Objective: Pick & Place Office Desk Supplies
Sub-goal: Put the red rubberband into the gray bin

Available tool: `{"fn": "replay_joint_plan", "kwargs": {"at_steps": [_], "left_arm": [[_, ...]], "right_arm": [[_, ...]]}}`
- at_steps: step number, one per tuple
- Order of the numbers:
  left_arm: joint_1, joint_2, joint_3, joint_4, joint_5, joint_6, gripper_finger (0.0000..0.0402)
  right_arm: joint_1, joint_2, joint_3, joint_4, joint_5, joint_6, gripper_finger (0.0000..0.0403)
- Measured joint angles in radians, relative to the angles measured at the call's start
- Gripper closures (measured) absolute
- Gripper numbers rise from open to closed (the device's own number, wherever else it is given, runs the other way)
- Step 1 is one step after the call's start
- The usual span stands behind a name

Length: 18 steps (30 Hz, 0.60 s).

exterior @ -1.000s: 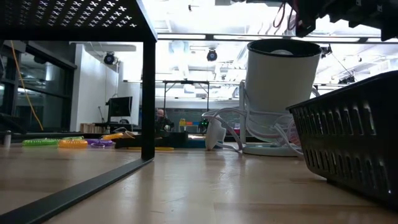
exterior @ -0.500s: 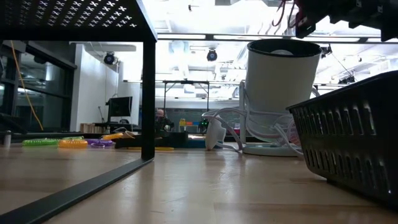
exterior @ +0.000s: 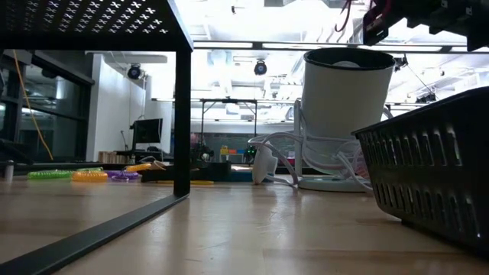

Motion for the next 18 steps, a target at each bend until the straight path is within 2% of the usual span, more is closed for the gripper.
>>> {"fn": "replay_joint_plan", "kwargs": {"at_steps": [8, 18], "left_arm": [[-0.010, 0.000, 0.000, -0.004, -0.002, 0.071, 0.0394], [-0.034, 0.000, 0.000, -0.005, -0.003, 0.114, 0.0309]], "right_arm": [[0.000, 0.000, 0.000, 0.000, 0.003, 0.000, 0.0399], [0.000, 0.000, 0.000, -0.002, 0.001, 0.004, 0.0399]]}}
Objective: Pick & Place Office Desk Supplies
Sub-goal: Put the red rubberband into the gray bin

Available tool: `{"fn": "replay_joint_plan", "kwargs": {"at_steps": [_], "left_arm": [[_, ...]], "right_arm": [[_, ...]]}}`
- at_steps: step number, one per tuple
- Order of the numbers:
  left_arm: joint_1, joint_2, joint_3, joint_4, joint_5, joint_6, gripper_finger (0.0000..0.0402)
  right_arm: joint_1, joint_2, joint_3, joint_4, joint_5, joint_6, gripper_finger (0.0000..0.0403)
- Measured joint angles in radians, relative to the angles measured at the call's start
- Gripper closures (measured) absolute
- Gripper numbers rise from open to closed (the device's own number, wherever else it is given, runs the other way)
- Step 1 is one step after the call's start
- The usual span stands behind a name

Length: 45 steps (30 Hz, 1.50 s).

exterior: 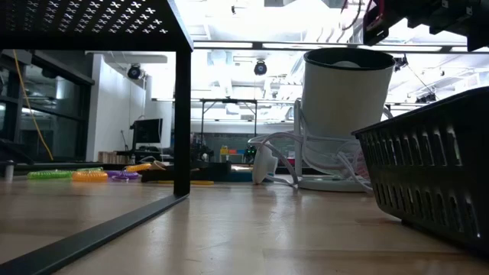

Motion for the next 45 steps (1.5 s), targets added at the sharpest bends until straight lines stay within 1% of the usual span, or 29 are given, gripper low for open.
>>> {"fn": "replay_joint_plan", "kwargs": {"at_steps": [3, 10, 18, 22, 25, 27, 30, 34, 39, 43, 45], "left_arm": [[-0.002, 0.000, 0.000, 0.000, -0.016, 0.001, 0.0296], [-0.005, 0.000, 0.000, -0.001, -0.066, 0.002, 0.0292], [-0.010, 0.000, 0.000, -0.001, -0.070, 0.010, 0.0292], [-0.012, 0.000, 0.000, -0.001, -0.070, 0.010, 0.0292], [-0.011, 0.000, 0.000, -0.001, -0.070, 0.009, 0.0292], [-0.011, 0.000, 0.000, -0.001, -0.070, 0.009, 0.0292], [-0.011, 0.001, 0.000, -0.001, -0.070, 0.006, 0.0292], [-0.011, 0.001, 0.000, -0.001, -0.070, -0.029, 0.0292], [-0.011, 0.001, 0.000, -0.001, -0.070, -0.086, 0.0292], [-0.011, 0.001, 0.000, -0.001, -0.070, -0.147, 0.0292], [-0.011, 0.001, 0.000, -0.001, -0.070, -0.173, 0.0292]], "right_arm": [[0.000, 0.000, 0.000, 0.000, 0.002, 0.018, 0.0399], [0.011, -0.045, 0.000, -0.043, 0.021, 0.027, 0.0399], [0.107, -0.228, 0.000, -0.242, 0.132, 0.037, 0.0399], [0.163, -0.299, 0.000, -0.325, 0.160, 0.084, 0.0399], [0.202, -0.327, 0.000, -0.368, 0.164, 0.105, 0.0399], [0.229, -0.337, 0.000, -0.392, 0.154, 0.106, 0.0399], [0.273, -0.347, 0.000, -0.442, 0.095, 0.114, 0.0400], [0.336, -0.361, 0.000, -0.520, 0.025, 0.214, 0.0399], [0.432, -0.363, 0.000, -0.626, -0.001, 0.313, 0.0399], [0.516, -0.358, 0.000, -0.665, -0.006, 0.371, 0.0399], [0.561, -0.351, 0.000, -0.670, -0.029, 0.415, 0.0399]]}}
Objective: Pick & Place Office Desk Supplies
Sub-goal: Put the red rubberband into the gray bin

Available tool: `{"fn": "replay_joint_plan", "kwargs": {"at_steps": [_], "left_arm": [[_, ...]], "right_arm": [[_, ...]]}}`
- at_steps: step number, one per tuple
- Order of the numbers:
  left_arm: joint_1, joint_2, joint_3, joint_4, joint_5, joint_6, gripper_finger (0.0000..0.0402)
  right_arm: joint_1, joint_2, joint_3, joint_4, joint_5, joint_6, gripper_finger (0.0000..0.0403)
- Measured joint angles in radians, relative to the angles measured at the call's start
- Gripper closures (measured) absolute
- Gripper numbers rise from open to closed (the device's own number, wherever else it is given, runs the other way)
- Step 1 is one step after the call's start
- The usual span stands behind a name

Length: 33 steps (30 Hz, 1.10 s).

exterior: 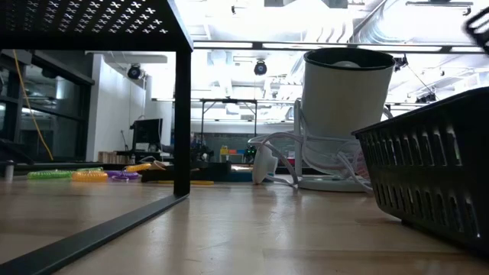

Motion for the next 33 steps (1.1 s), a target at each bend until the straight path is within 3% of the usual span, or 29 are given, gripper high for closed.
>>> {"fn": "replay_joint_plan", "kwargs": {"at_steps": [5, 15, 23, 33], "left_arm": [[-0.004, 0.000, 0.000, 0.000, 0.000, -0.021, 0.0292], [-0.006, 0.000, 0.000, 0.000, 0.000, -0.038, 0.0292], [-0.006, 0.000, 0.000, 0.001, 0.000, -0.038, 0.0292], [-0.006, 0.000, 0.000, 0.001, 0.000, -0.038, 0.0292]], "right_arm": [[0.125, 0.017, 0.000, -0.050, 0.010, 0.131, 0.0399], [0.308, 0.116, 0.000, -0.222, 0.167, 0.340, 0.0399], [0.347, 0.175, 0.000, -0.230, 0.190, 0.423, 0.0394], [0.349, 0.180, 0.000, -0.230, 0.193, 0.423, 0.0347]]}}
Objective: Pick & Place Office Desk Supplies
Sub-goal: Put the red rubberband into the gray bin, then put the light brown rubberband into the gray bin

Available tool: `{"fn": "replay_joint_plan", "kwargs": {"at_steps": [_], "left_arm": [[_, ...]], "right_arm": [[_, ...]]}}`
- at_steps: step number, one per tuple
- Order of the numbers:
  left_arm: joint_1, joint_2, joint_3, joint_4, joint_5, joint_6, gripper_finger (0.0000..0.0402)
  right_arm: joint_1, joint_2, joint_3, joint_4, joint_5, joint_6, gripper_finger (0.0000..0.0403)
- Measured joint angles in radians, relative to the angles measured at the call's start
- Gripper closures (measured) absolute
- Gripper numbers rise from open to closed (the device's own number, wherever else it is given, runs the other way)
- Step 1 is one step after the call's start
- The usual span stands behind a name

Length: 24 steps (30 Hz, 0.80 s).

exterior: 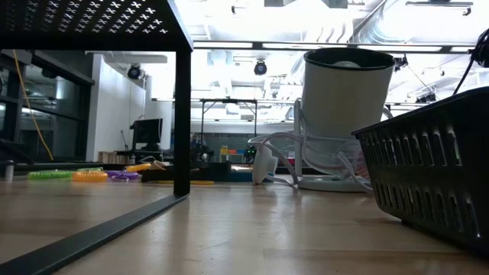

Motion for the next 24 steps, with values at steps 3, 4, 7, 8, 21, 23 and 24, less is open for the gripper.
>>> {"fn": "replay_joint_plan", "kwargs": {"at_steps": [3, 4, 7, 8, 21, 23, 24], "left_arm": [[0.000, 0.000, 0.000, 0.000, 0.000, 0.000, 0.0292], [0.000, 0.000, 0.000, 0.000, 0.000, 0.000, 0.0292], [0.000, 0.000, 0.000, 0.000, 0.000, 0.000, 0.0292], [0.000, 0.000, 0.000, 0.000, 0.000, 0.000, 0.0292], [0.000, 0.000, 0.000, 0.000, 0.000, 0.001, 0.0292], [0.000, 0.000, 0.000, 0.000, 0.000, 0.001, 0.0292], [0.000, 0.000, 0.000, 0.000, 0.000, 0.001, 0.0292]], "right_arm": [[0.000, 0.000, 0.000, 0.000, 0.000, 0.000, 0.0340], [0.000, 0.000, 0.000, 0.000, 0.000, 0.000, 0.0339], [0.000, 0.000, 0.000, 0.000, -0.002, 0.001, 0.0339], [0.000, 0.000, 0.000, 0.000, -0.001, 0.005, 0.0339], [-0.004, 0.000, 0.000, -0.136, 0.053, 0.087, 0.0339], [-0.004, 0.000, 0.000, -0.134, 0.053, 0.087, 0.0339], [-0.003, 0.000, 0.000, -0.134, 0.052, 0.087, 0.0339]]}}
